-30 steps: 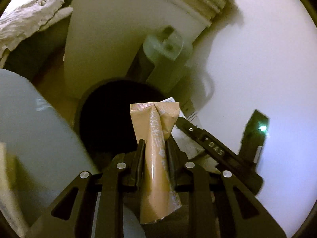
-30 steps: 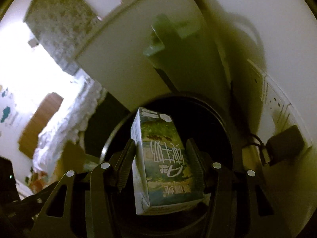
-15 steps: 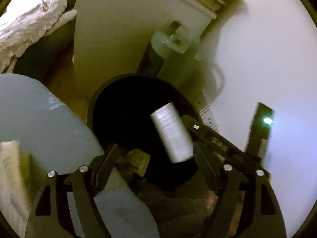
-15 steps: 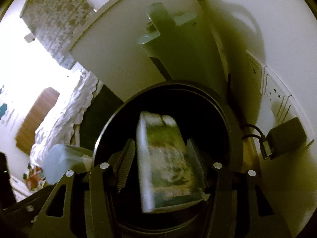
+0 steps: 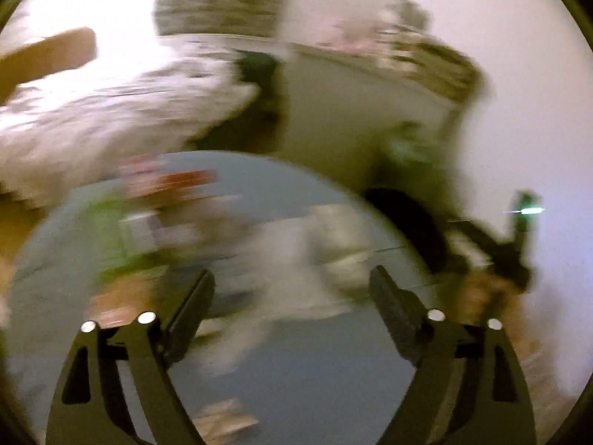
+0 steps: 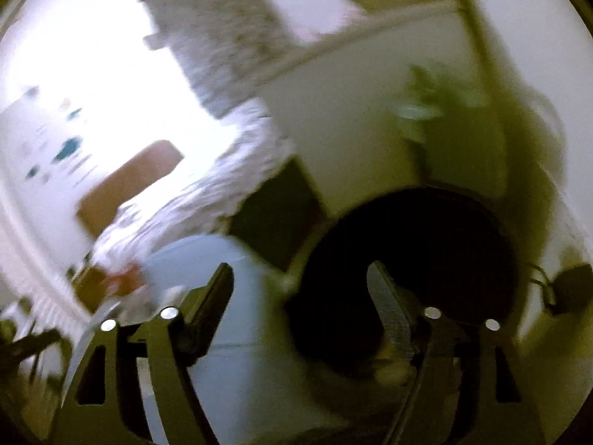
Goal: Collect trash
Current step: 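Grasp the orange plastic bag with the left tool while the right tool grasps a white snack wrapper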
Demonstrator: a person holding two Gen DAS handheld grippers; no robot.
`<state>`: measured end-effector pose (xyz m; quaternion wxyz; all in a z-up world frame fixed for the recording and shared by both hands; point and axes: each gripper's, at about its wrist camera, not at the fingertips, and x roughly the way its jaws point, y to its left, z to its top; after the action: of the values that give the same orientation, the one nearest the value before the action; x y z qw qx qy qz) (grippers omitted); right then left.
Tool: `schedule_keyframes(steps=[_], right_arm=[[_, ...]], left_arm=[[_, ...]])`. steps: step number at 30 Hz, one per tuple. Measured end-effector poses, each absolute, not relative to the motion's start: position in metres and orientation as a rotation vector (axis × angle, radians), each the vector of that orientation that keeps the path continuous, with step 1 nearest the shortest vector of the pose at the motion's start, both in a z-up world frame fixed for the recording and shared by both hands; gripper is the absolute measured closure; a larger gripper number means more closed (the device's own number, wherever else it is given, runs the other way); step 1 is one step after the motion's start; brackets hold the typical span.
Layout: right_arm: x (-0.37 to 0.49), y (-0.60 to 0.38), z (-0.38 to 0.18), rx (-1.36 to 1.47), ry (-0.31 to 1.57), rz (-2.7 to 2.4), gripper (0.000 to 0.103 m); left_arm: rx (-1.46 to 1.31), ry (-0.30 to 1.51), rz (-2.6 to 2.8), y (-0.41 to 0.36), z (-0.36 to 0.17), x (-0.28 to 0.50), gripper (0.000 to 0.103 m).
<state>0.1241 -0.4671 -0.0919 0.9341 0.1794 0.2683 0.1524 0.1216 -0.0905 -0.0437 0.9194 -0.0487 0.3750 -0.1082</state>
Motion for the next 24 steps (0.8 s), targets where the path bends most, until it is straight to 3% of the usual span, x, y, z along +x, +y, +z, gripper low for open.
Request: schedule_keyframes(steps=[2, 6, 13, 15, 16, 19, 21, 24], right_arm=[[0.119, -0.444, -0.084, 0.344, 0.576, 0.366, 0.019], [0.125, -0.391, -0.074, 0.301, 0.687, 0.482, 0.018], [0.159, -0.326, -0.087, 0.146, 0.894, 0.417, 0.017], [0.168, -0.319, -0.094, 0.122, 0.926, 0.392, 0.017], [0.172, -0.315, -0.097, 0.11, 0.938, 0.383, 0.018], [0.178, -0.311, -0.109, 0.079, 0.98, 0.356, 0.034], [0.182, -0.306, -0.116, 0.069, 0.994, 0.353, 0.036], [0.183, -0.298, -0.122, 0.043, 0.999, 0.345, 0.048]], left_arm=[[-0.061, 0.774, -0.109, -0.052, -0.055, 0.115, 0.007], [0.005, 0.835, -0.065, -0.004, -0.084, 0.117, 0.007], [0.123, 0.875, -0.226, 0.003, -0.112, 0.137, 0.007], [0.121, 0.884, -0.253, 0.006, -0.117, 0.141, 0.013], [0.124, 0.894, -0.269, 0.003, -0.118, 0.147, 0.022], [0.124, 0.922, -0.285, 0.001, -0.125, 0.152, 0.033], [0.107, 0.944, -0.289, 0.005, -0.127, 0.154, 0.041], [0.08, 0.941, -0.282, 0.013, -0.127, 0.156, 0.058]])
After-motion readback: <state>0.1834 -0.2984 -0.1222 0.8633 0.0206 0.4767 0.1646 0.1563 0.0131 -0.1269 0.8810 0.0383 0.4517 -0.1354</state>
